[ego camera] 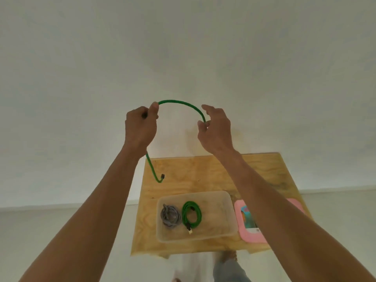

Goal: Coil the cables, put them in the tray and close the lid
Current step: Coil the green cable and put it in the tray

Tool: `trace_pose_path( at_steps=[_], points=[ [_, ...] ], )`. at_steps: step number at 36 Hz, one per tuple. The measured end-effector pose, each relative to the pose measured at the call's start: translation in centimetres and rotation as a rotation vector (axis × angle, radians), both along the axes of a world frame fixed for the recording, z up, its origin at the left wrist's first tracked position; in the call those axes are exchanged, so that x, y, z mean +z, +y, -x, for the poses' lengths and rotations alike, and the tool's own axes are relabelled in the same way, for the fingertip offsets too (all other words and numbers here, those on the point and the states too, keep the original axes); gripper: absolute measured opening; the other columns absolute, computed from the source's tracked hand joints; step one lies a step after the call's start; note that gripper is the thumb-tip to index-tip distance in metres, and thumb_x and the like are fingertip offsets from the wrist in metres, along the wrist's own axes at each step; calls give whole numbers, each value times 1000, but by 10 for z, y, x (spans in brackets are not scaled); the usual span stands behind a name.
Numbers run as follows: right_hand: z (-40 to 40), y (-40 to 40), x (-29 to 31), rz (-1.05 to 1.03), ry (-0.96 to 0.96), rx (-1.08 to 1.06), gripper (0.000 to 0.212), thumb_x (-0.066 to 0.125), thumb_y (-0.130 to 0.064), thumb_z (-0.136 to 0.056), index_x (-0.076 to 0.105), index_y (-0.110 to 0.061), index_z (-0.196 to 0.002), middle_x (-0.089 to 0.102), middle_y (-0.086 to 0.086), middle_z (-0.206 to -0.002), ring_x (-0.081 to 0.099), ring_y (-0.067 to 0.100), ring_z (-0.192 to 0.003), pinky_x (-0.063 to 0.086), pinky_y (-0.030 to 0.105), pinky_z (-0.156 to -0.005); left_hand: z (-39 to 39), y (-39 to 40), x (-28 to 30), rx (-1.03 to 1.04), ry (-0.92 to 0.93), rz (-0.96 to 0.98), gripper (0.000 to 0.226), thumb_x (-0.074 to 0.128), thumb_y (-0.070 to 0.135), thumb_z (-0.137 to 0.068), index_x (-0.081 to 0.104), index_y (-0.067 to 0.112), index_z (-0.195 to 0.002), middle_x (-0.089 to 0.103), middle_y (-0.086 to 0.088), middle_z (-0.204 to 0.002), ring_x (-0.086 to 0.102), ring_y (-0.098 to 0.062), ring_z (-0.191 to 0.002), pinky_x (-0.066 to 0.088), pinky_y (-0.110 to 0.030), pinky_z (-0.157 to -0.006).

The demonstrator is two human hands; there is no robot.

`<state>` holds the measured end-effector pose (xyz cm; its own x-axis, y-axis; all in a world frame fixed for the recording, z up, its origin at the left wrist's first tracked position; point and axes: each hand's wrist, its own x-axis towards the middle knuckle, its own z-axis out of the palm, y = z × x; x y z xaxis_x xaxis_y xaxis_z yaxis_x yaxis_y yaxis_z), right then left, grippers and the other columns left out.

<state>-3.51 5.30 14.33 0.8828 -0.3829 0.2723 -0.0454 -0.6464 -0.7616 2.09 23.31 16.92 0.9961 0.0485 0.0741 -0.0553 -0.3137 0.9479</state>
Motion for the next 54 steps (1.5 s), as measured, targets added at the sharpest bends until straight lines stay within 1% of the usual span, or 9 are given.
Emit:
trace_pose_path(
  at_steps=[6, 12, 18, 22, 31, 38, 41, 46, 54],
  points=[
    [32, 6, 12, -58, 511, 544, 58, 72, -23, -86, 50, -36, -138, 55, -10, -123, 63, 14, -94, 52, 27, -79, 8, -35, 53, -50, 255, 488, 29, 58, 30, -99, 57, 8, -81, 31, 2, -56, 24, -11, -44, 20, -24, -41],
    [41, -7, 10, -146, 251, 471, 12, 61, -19, -96, 68, -19, -106, 63, -5, -92, 62, 9, -66, 55, 21, -63, 8, -62, 80, -172, 287, 686, 29, 60, 34, -98, 62, 6, -89, 46, 0, -65, 42, -11, -52, 37, -21, -47],
    [34, -54, 59, -487, 40, 384, 10, 68, -8, -92, 69, -2, -100, 68, 9, -72, 65, 18, -59, 59, 36, -66, 17, -90, 67, -460, 180, 258, 58, 45, 61, -95, 70, 11, -111, 75, -10, -104, 71, -25, -100, 53, -47, -98],
    [19, -85, 94, -632, -60, 320, 13, 69, -11, -92, 70, 1, -99, 70, 14, -74, 67, 19, -62, 60, 33, -65, 37, -104, 48, -702, 162, -15, 72, 33, 64, -95, 73, 5, -104, 77, -11, -98, 73, -26, -97, 52, -43, -96],
    [-24, -123, 126, -835, -55, 289, 22, 74, -13, -89, 71, 8, -94, 72, 15, -80, 66, 17, -63, 56, 25, -64, 54, -121, 42, -749, 129, 249, 32, 50, 27, -99, 64, -1, -99, 63, -17, -79, 59, -29, -73, 52, -46, -80],
    [-29, -110, 121, -465, -71, 103, 36, 80, -40, -81, 67, -7, -90, 75, 6, -73, 73, 14, -56, 60, 22, -57, 52, -138, 64, -505, 124, 471, 32, 46, 27, -105, 68, 5, -95, 41, -3, -57, 31, -15, -50, 41, -31, -55],
    [-26, -102, 111, -392, -179, 284, 16, 68, -20, -92, 68, -20, -108, 70, 2, -96, 73, 15, -70, 63, 29, -65, 46, -139, 77, -432, 132, 562, 34, 48, 31, -104, 68, 5, -96, 35, 0, -56, 25, -13, -51, 28, -25, -49],
    [-26, -103, 106, -333, -203, 553, 34, 60, 5, -90, 74, -16, -112, 71, 6, -109, 71, 21, -92, 63, 38, -77, 38, -132, 86, -479, 179, 555, 39, 53, 38, -100, 67, 6, -82, 32, 0, -55, 24, -12, -48, 24, -23, -45],
    [-32, -107, 106, -375, -172, 562, 25, 58, 6, -93, 74, -4, -109, 75, 8, -89, 71, 10, -77, 57, 30, -77, 37, -126, 79, -774, 178, 565, 30, 51, 18, -98, 66, -5, -108, 56, -9, -73, 51, -17, -60, 49, -28, -62]
  ],
)
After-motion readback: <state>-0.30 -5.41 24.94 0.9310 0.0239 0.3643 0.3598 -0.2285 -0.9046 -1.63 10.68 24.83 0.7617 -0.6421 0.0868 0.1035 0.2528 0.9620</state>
